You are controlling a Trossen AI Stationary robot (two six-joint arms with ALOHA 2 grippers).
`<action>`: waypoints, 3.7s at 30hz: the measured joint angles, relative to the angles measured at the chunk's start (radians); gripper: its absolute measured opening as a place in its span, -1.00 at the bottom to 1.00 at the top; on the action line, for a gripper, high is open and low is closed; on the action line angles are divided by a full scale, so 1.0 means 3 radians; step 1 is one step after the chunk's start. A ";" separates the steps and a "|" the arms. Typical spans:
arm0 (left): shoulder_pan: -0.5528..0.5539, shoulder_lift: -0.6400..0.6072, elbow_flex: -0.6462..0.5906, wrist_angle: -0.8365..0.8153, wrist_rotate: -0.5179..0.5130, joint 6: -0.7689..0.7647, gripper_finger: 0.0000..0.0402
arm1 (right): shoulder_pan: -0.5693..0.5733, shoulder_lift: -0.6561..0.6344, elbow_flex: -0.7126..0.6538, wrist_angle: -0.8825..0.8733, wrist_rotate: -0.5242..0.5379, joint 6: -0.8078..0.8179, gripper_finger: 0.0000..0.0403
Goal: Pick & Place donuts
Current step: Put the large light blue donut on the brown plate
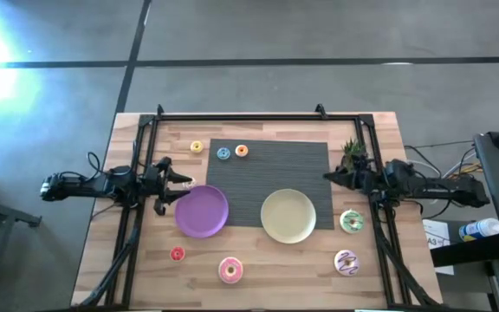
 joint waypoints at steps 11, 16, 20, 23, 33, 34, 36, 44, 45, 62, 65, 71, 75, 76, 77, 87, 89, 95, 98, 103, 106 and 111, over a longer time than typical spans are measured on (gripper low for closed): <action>-0.0002 0.0000 0.0000 -0.0010 0.0001 -0.0001 -0.10 | 0.0016 0.1479 0.1581 -0.3340 -0.0226 -0.0442 -0.15; -0.0001 0.0000 0.0000 -0.0014 0.0001 -0.0001 -0.10 | 0.0069 0.2149 0.1995 -0.3862 -0.0218 -0.0222 -0.14; -0.0001 0.0000 0.0000 -0.0014 0.0001 -0.0001 -0.10 | 0.0266 0.2571 0.2235 -0.4352 -0.0165 0.0018 -0.02; -0.0001 0.0000 0.0000 -0.0015 0.0001 0.0000 -0.10 | 0.0472 0.2834 0.2319 -0.4700 -0.0133 0.0279 0.11; -0.0001 0.0000 0.0000 -0.0017 -0.0001 -0.0001 -0.10 | 0.1328 0.3414 0.2487 -0.4719 -0.0226 0.1634 0.47; -0.0001 0.0000 0.0000 -0.0017 -0.0001 -0.0001 -0.10 | 0.1393 0.3472 0.2503 -0.4704 -0.0242 0.1718 0.47; -0.0001 -0.0001 0.0000 -0.0017 -0.0001 0.0000 -0.10 | 0.1521 0.3598 0.2533 -0.4690 -0.0250 0.1879 0.46; -0.0001 -0.0001 0.0000 -0.0017 -0.0001 0.0000 -0.10 | 0.1692 0.4125 0.2545 -0.4594 -0.0222 0.2058 0.33; 0.0001 0.0000 0.0000 -0.0017 -0.0002 0.0000 -0.10 | 0.1692 0.4187 0.2541 -0.4593 -0.0222 0.2018 0.31; 0.0001 0.0000 0.0000 -0.0018 -0.0003 -0.0001 -0.10 | 0.1689 0.4575 0.2303 -0.4385 -0.0122 0.1627 0.09; 0.0000 0.0000 0.0000 -0.0017 -0.0003 0.0000 -0.10 | 0.1689 0.4529 0.2216 -0.4317 -0.0127 0.1564 0.01; -0.0003 0.0013 0.0000 -0.0017 -0.0003 0.0000 -0.10 | 0.1691 0.4431 0.2153 -0.4157 -0.0057 0.1341 -0.33; -0.0003 0.0033 0.0000 -0.0015 -0.0004 0.0000 -0.10 | 0.1691 0.4383 0.2152 -0.4087 0.0076 0.1202 -0.68; -0.0002 0.0038 0.0000 -0.0016 -0.0004 0.0000 -0.10 | 0.1699 0.4368 0.2177 -0.4085 0.0167 0.1173 -0.77; -0.0001 0.0041 0.0000 -0.0015 -0.0004 -0.0001 -0.10 | 0.1701 0.4351 0.2230 -0.4078 0.0267 0.1109 -0.85; -0.0001 0.0050 0.0000 -0.0017 -0.0004 0.0000 -0.10 | 0.1601 0.4460 0.3243 -0.4079 0.1106 -0.0626 -0.92; -0.0001 0.0050 0.0000 -0.0017 -0.0004 0.0000 -0.10 | 0.1516 0.4571 0.3406 -0.3998 0.1034 -0.0968 -0.92; -0.0001 0.0056 0.0000 -0.0017 -0.0004 0.0000 -0.10 | 0.1220 0.5131 0.3712 -0.3861 0.0484 -0.1431 -0.92; -0.0001 0.0056 0.0000 -0.0017 -0.0004 0.0000 -0.10 | 0.1180 0.5392 0.3790 -0.3858 0.0407 -0.1466 -0.92; -0.0001 0.0056 0.0000 -0.0017 -0.0004 0.0000 -0.10 | 0.1196 0.5572 0.3884 -0.3842 0.0376 -0.1405 -0.82; -0.0001 0.0056 0.0000 -0.0018 -0.0003 0.0000 -0.10 | 0.1192 0.5544 0.3903 -0.3837 0.0372 -0.1333 -0.64; -0.0001 0.0056 0.0000 -0.0018 -0.0003 0.0000 -0.10 | 0.1195 0.5394 0.3907 -0.3848 0.0304 -0.1248 -0.25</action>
